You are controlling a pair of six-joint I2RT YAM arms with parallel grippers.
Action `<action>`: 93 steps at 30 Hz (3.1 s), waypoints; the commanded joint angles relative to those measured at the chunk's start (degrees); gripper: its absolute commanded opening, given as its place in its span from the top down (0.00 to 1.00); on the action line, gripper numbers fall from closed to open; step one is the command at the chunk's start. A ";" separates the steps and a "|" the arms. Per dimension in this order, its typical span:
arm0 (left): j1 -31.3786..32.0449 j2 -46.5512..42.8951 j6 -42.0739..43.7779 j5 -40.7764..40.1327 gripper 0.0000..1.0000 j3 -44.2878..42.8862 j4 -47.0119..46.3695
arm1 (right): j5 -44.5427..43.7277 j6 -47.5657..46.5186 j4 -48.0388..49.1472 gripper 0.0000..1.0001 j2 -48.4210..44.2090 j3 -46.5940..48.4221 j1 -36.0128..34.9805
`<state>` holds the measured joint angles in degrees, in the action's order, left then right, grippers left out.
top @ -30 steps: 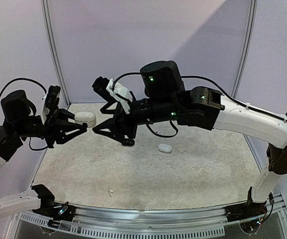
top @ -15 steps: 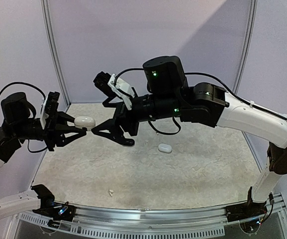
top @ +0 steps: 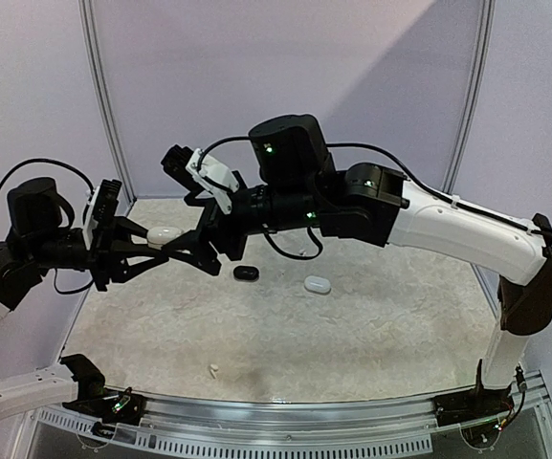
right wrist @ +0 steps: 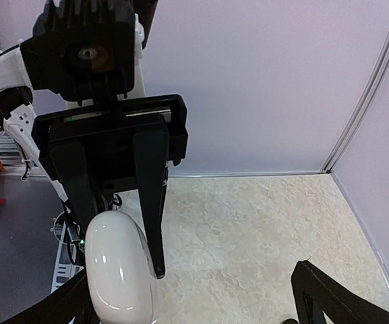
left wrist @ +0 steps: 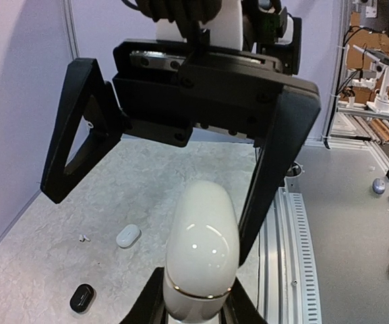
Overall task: Insert the wireless bluetooth earbuds into the charging case
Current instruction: Open the charging case, then pick up the right earbud from the center of the board.
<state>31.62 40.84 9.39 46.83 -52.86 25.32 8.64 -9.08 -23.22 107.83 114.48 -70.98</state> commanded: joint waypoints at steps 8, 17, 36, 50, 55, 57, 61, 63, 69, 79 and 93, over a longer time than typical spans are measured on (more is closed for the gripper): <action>1.91 -0.05 13.42 -1.18 1.00 -1.22 9.63 | -5.79 0.93 -2.76 0.01 1.37 2.51 0.26; 2.73 -1.29 23.75 -4.81 1.00 -1.12 16.09 | -4.15 2.10 -2.41 0.02 1.13 2.44 1.00; 2.84 -1.45 15.70 0.49 1.00 -0.72 14.62 | -3.06 6.50 -4.36 0.03 2.94 2.47 3.09; 2.03 2.05 -15.56 2.98 1.00 8.84 -5.31 | 7.47 8.67 -1.83 0.03 2.24 3.08 5.19; 0.06 2.88 -18.22 0.69 1.00 10.67 -7.28 | 2.18 17.55 0.63 0.03 -0.15 2.25 10.38; -0.50 2.92 -18.27 -0.71 1.00 11.05 -7.46 | -6.53 23.57 -1.23 0.07 -0.62 1.43 12.83; -1.40 3.28 -18.01 -2.08 1.00 11.47 -7.59 | -25.87 29.48 -10.42 0.11 2.33 1.28 16.43; -1.71 3.37 -17.09 -2.24 1.00 11.18 -6.71 | -28.43 31.52 -13.35 0.14 5.71 1.24 18.96; -1.97 4.53 -14.94 -2.53 1.00 10.51 -5.36 | -30.26 32.12 -20.20 0.18 17.77 7.07 25.37; -2.56 6.03 -12.81 -2.53 1.00 9.97 -3.78 | -26.53 31.34 -20.95 0.27 37.54 18.71 30.29; -4.51 7.01 -9.97 -2.27 1.00 9.97 -3.49 | -20.07 28.67 -24.73 0.59 43.38 19.46 30.72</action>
<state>28.14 47.29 -2.31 44.36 -42.22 21.32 -13.34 20.73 -44.97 149.05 132.66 -40.23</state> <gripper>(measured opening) 0.238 0.442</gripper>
